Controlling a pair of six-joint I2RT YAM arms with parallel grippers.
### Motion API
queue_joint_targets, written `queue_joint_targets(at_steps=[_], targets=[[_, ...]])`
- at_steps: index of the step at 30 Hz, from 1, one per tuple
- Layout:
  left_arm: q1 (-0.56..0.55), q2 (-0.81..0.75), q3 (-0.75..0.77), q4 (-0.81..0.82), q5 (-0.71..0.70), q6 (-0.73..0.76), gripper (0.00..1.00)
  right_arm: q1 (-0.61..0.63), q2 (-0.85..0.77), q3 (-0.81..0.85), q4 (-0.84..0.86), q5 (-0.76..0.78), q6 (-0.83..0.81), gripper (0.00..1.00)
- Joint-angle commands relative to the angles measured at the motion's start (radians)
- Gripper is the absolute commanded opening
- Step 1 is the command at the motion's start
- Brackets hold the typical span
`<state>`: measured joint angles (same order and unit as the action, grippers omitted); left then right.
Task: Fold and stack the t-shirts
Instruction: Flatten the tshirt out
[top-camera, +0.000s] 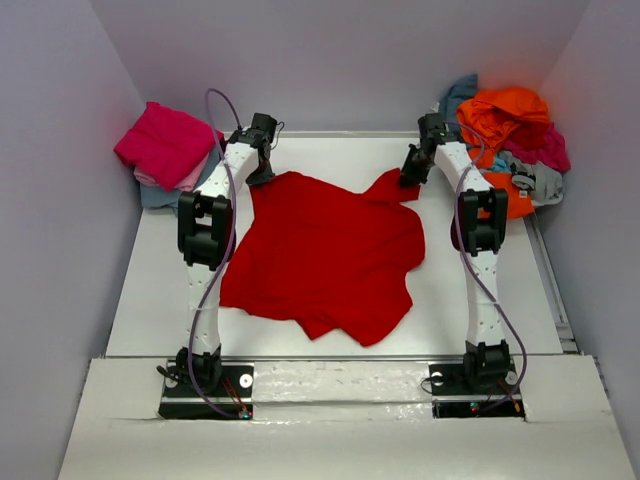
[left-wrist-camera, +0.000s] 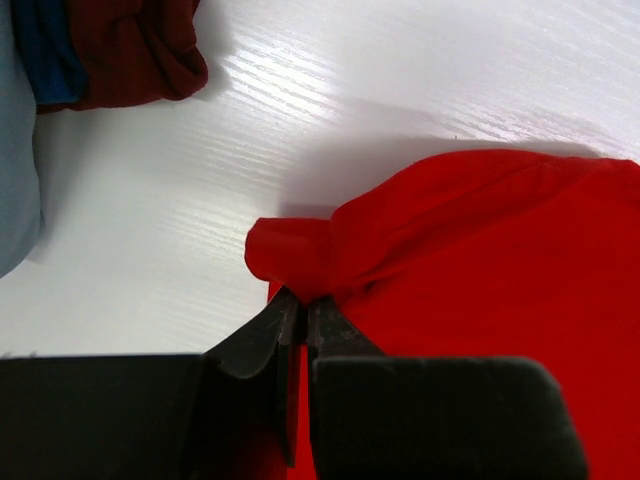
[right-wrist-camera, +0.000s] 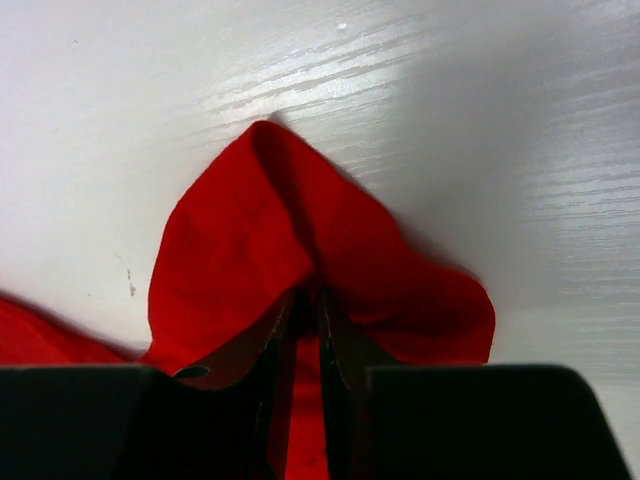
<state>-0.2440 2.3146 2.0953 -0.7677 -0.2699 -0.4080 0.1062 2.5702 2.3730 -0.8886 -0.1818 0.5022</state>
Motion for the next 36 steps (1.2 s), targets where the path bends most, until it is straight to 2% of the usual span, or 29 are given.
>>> queue_joint_targets(at_steps=[1,10,20,30,36], targets=[[0.005,0.0,0.051,-0.012,-0.009,0.006,0.06,0.01,-0.087,-0.011,0.016,0.01,-0.002,0.19],[0.005,0.006,0.057,-0.013,-0.008,0.006,0.06,0.01,-0.146,-0.047,0.023,0.018,-0.01,0.17],[0.005,0.006,0.057,-0.015,-0.002,0.005,0.06,0.01,-0.131,0.035,0.008,0.002,-0.001,0.12],[0.005,0.002,0.054,-0.015,-0.002,0.008,0.06,0.01,-0.084,0.167,0.034,-0.076,-0.008,0.09],[0.005,0.008,0.06,-0.015,0.0,0.008,0.06,0.01,-0.074,0.167,0.069,-0.177,-0.042,0.07]])
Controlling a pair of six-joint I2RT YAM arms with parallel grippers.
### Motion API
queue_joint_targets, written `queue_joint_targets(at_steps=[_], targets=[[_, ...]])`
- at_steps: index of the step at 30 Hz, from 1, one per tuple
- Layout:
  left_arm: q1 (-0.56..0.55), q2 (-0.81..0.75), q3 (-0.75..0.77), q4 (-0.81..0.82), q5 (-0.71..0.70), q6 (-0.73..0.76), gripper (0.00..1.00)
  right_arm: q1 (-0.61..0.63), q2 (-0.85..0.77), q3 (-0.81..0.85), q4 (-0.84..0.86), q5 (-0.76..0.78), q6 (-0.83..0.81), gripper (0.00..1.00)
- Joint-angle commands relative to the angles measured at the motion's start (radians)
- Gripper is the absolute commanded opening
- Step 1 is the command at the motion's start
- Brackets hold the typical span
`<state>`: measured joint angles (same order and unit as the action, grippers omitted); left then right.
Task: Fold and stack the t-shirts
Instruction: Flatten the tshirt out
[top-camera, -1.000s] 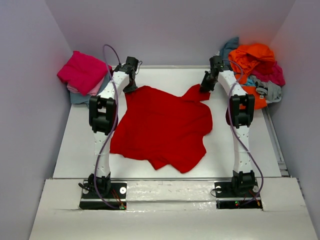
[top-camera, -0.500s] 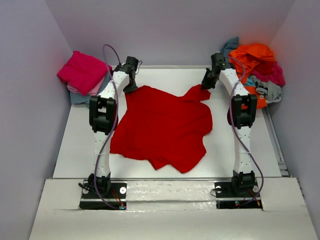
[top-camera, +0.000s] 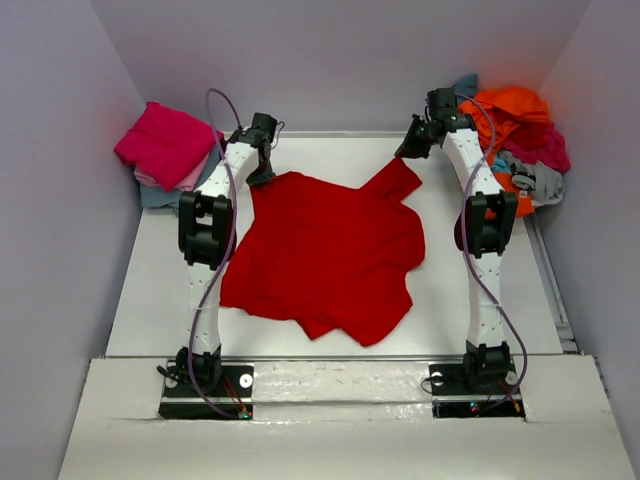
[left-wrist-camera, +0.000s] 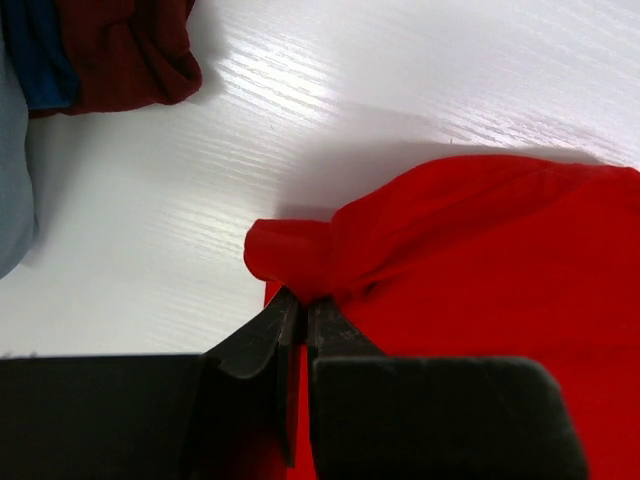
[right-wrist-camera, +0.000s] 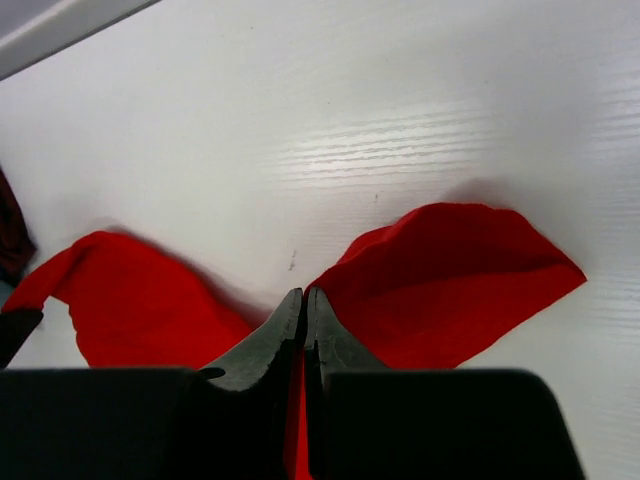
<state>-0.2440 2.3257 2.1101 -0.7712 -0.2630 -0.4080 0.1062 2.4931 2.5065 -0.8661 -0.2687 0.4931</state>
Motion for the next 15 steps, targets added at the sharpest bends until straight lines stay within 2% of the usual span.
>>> queue_joint_targets(at_steps=[1,8,15], targets=[[0.005,0.0,0.047,-0.013,-0.007,0.008,0.06,0.01,0.007,0.035,0.047,-0.104,-0.043,0.07],[0.005,0.006,0.056,-0.016,-0.002,0.009,0.06,0.029,0.052,0.041,0.032,-0.193,-0.091,0.07],[0.005,0.012,0.067,-0.017,0.004,0.008,0.06,0.038,0.081,0.023,0.027,-0.172,-0.113,0.08]])
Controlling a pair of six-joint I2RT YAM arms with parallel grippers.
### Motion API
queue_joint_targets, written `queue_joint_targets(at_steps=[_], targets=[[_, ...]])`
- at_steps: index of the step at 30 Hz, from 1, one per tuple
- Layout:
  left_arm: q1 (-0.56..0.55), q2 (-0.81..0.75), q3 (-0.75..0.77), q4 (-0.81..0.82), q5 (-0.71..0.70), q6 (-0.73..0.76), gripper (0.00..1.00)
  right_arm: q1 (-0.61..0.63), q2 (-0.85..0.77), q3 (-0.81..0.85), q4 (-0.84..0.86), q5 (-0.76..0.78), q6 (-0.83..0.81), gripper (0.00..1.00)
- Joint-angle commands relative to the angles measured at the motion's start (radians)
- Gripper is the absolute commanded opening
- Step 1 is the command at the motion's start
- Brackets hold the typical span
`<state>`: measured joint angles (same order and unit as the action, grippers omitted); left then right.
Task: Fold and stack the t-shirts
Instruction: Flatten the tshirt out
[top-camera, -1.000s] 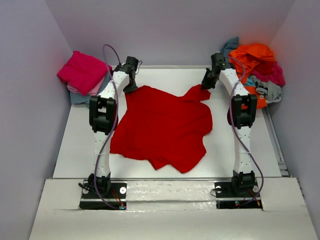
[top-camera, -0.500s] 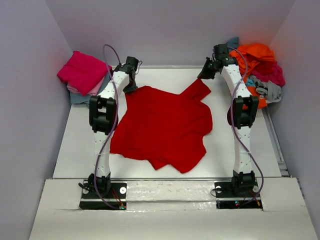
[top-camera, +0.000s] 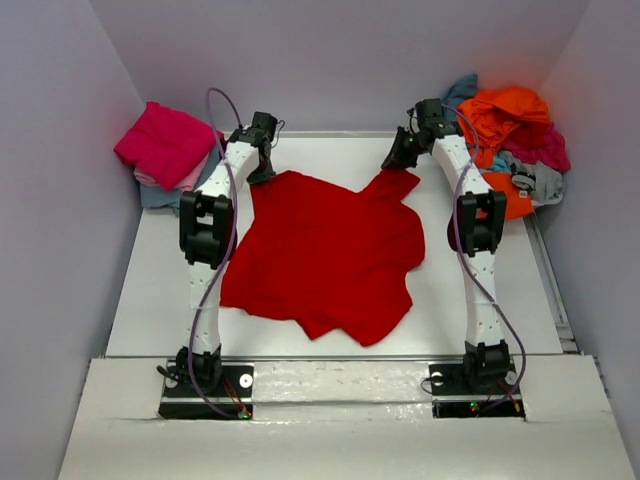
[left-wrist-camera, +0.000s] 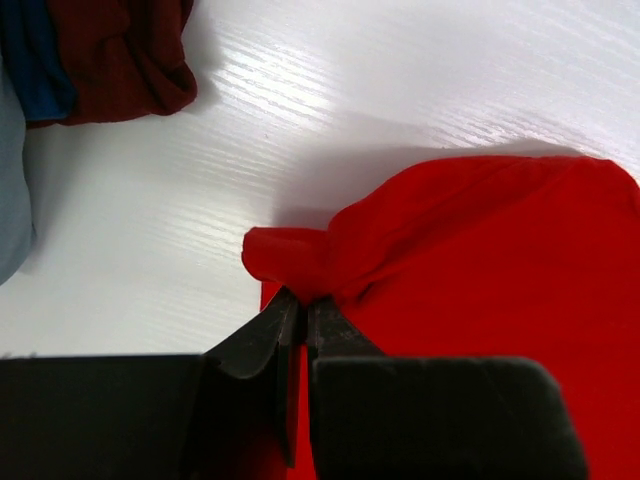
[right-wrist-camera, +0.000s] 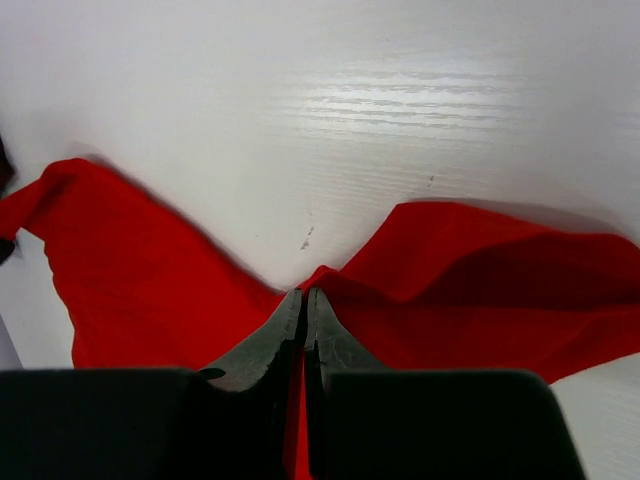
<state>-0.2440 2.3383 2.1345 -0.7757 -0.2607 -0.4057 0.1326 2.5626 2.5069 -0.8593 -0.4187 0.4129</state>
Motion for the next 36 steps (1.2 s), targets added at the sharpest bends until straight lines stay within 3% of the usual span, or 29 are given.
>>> queue_joint_targets(at_steps=[1,7,9,10,14,16,31,36], targets=[[0.005,0.0,0.044,-0.014,0.001,0.005,0.06,0.012,0.013,0.027,0.022,-0.02,-0.034,0.08],[0.005,-0.004,0.044,-0.016,0.006,0.007,0.06,0.021,0.019,0.05,0.052,0.0,-0.023,0.1],[0.005,-0.005,0.042,-0.016,0.008,0.005,0.06,0.021,0.013,0.044,0.071,0.012,-0.023,0.19],[0.005,-0.008,0.041,-0.014,0.008,0.007,0.06,0.03,0.002,0.038,0.077,0.029,-0.025,0.31],[0.005,-0.016,0.028,-0.01,0.008,0.005,0.06,0.03,-0.022,0.024,0.095,0.057,-0.026,0.57],[0.005,-0.022,0.022,-0.007,0.008,0.007,0.06,0.03,-0.033,0.017,0.1,0.078,-0.031,0.62],[0.005,-0.045,-0.012,0.006,0.011,0.004,0.06,0.03,-0.267,-0.198,0.124,0.277,-0.008,0.63],[0.005,-0.048,-0.016,0.009,0.012,0.002,0.06,0.03,-0.279,-0.203,0.043,0.34,0.017,0.63]])
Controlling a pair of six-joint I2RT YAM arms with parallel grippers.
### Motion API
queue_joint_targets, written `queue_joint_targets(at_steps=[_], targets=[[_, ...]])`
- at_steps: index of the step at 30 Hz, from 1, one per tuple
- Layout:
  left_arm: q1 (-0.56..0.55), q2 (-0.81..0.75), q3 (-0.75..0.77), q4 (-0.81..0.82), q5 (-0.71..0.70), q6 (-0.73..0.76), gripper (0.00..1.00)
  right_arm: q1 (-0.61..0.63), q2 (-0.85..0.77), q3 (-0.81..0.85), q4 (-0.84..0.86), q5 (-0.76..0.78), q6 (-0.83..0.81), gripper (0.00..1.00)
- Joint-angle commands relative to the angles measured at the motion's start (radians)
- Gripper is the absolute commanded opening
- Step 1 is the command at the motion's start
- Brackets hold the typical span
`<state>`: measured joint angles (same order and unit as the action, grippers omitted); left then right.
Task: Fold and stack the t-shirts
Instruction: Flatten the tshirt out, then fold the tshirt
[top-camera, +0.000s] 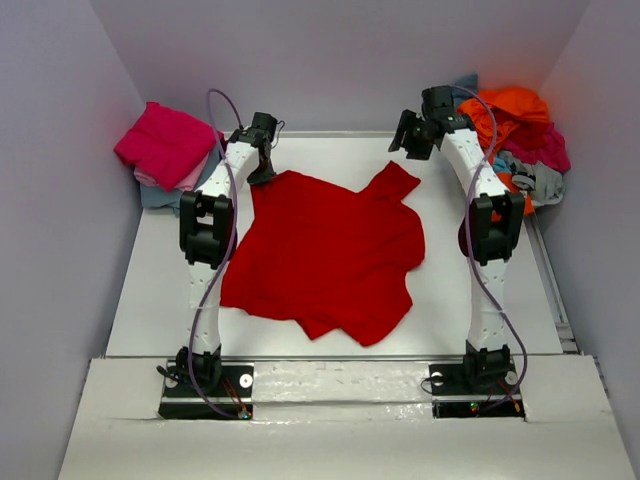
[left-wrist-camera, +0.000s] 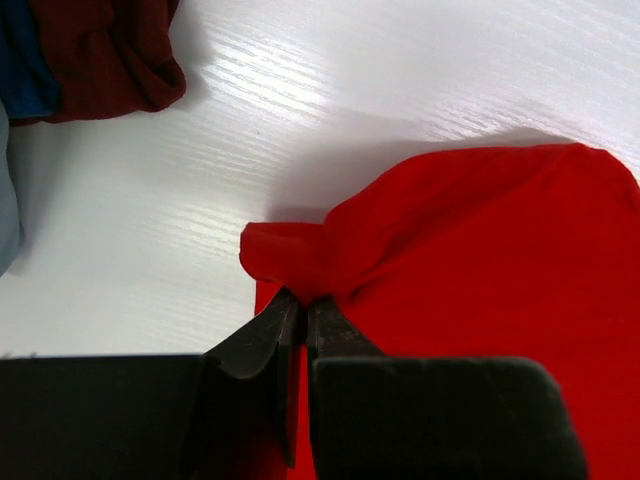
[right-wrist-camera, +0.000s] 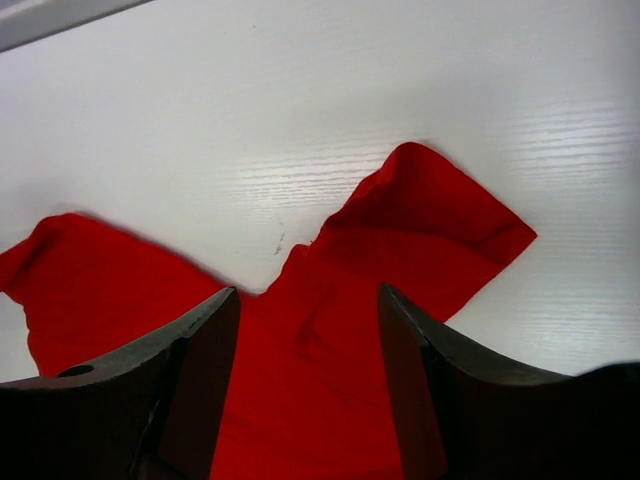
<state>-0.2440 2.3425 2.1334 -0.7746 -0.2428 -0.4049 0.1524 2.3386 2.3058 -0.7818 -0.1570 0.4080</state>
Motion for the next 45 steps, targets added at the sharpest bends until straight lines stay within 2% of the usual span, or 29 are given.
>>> queue_joint_targets(at_steps=[1,11,16,26,36,45], targets=[[0.005,-0.054,-0.015,0.009,-0.006,0.001,0.06,0.01,-0.053,0.0,-0.062,0.082,0.025,0.62],[0.005,-0.058,-0.018,0.008,-0.01,0.005,0.06,0.01,-0.036,-0.046,-0.16,0.057,0.077,0.56],[0.005,-0.057,-0.017,0.008,-0.01,0.006,0.06,0.01,-0.039,-0.078,-0.152,0.05,0.074,0.54],[0.005,-0.043,0.005,0.0,-0.012,0.006,0.06,0.01,0.131,0.102,-0.234,-0.026,0.077,0.54],[0.005,-0.045,0.007,-0.003,-0.016,0.006,0.06,0.01,0.194,0.124,-0.194,-0.07,0.092,0.52],[0.005,-0.048,0.006,-0.011,-0.024,0.009,0.06,0.01,0.206,0.144,-0.057,-0.141,0.075,0.52]])
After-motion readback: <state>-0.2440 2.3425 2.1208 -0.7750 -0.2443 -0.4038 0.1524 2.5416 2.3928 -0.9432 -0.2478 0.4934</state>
